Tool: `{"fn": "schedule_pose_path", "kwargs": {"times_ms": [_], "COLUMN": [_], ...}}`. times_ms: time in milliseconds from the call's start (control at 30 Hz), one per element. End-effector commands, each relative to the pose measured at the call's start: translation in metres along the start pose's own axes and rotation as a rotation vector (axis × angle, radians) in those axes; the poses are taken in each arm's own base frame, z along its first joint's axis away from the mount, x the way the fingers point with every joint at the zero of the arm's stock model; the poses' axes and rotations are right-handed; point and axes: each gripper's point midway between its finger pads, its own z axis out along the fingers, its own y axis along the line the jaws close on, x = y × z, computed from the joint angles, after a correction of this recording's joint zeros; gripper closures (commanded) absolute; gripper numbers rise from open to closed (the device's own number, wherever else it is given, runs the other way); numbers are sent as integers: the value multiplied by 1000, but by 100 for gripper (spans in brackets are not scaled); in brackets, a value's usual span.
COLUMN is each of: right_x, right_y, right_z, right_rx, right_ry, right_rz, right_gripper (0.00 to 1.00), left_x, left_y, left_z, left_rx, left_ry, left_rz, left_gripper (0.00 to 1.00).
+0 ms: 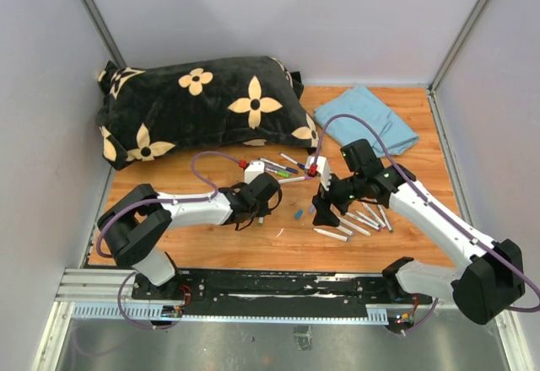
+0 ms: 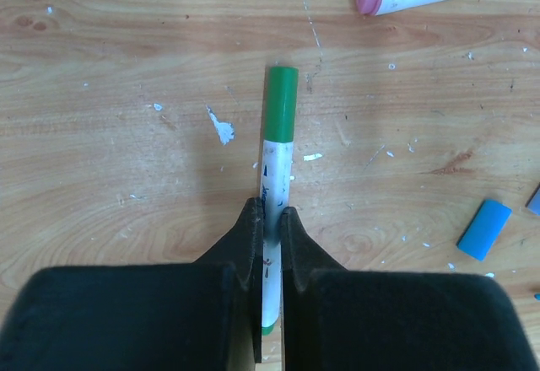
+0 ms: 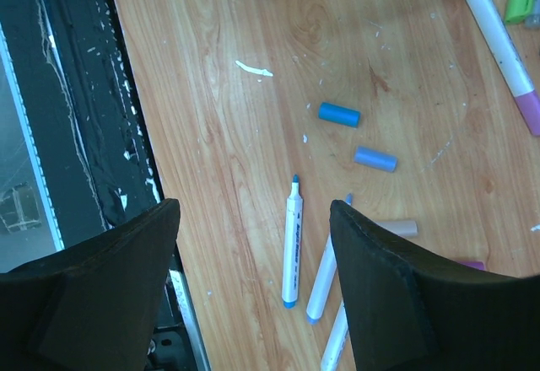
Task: Open the pen caps
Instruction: Pick up the pen from the center of the board.
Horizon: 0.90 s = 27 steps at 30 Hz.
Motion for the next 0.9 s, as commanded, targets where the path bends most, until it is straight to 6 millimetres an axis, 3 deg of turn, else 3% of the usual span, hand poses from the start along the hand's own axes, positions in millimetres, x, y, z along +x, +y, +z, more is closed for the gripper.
{"fn": "schedule_pose_path", "kwargs": {"times_ms": [0,267,500,867], "right_x": [-16,-57,-51,-49], "right_y": [7,-11,-19,-22], "right_z": [10,40,67,87], "right_rx": [-65,-102,-109,-159], "right_ry": [-56,-248,-361,-431], "right_rz": [38,153,248,407], "right_gripper": [27,28,28,27], "left_x": [21,11,4,2], "left_y": [8,4,-3,-12], "left_z": [-4,-15,-29,-41], "left_rx": [23,73,193,338], "left_ry": [69,18,-30,-56], "left_rz": [14,-47,-153,-321], "left_gripper": [100,100,100,100]}}
